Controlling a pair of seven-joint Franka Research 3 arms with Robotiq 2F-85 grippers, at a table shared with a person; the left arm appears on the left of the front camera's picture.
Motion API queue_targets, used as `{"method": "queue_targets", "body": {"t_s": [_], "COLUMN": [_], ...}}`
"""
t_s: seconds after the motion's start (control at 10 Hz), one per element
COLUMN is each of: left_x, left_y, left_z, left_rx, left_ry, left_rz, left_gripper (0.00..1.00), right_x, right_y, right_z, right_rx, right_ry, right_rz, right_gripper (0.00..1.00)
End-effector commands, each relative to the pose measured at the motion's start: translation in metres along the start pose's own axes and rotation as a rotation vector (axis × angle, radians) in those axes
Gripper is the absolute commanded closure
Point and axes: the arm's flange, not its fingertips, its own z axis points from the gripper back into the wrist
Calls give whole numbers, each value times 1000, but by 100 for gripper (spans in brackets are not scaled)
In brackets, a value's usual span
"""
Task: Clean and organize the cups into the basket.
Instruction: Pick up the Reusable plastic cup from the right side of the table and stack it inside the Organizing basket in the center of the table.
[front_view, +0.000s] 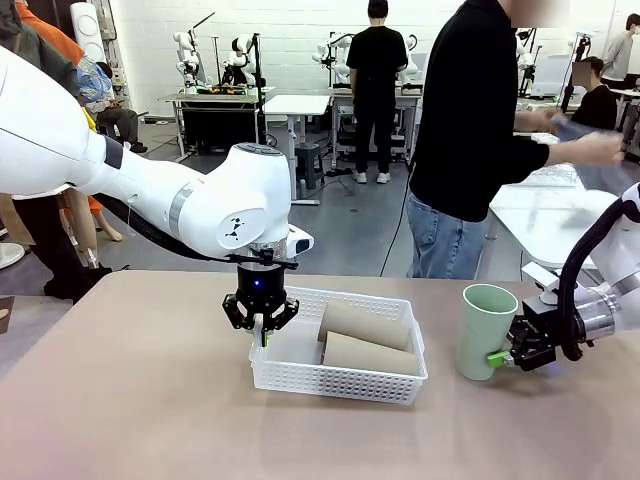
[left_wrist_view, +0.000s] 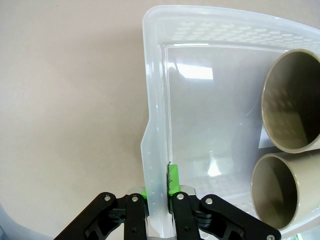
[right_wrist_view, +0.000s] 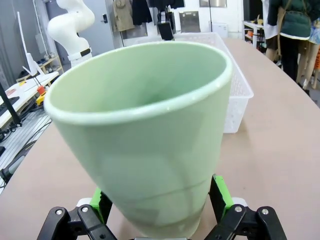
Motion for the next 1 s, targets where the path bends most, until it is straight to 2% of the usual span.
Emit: {"method": "queue_targets", "body": {"t_s": [0.0,0.2,0.3,0.4,0.5,0.6,0.7,0.8,0.9], "left_x": [0,0,0,0,0,0,0,0,0], "left_y": [-1,-1,-1,-1,-1,-1,-1,-1,-1], "left_z": [2,2,2,2,2,2,2,2,2], "left_rx": [3,3,3,3,3,3,3,3,3], "left_ry": [-6,-6,-6,-6,-6,-6,-6,-6,-6], "left_rz": [4,4,4,4,4,4,4,4,4], "left_gripper": [100,100,100,100,100,100,100,100,100], "right_x": [-1,-3,-3,-3,-3,-3,-3,-3,10], "right_y": [-7,-6,-6,-5,-4,-5,-5,-4,-3], "right_z": [-7,-8,-7,-7,-7,-7,-7,-6,-3], "right_rx": [3,39,34,37,41,41,40,33,-68], "right_ry": [-56,-78,-80,-84,-82,-81,-80,-72,-26], "right_rz": [41,71,71,73,76,75,74,79,61], "right_gripper": [0,0,20,20,40,22,60,42,80]}}
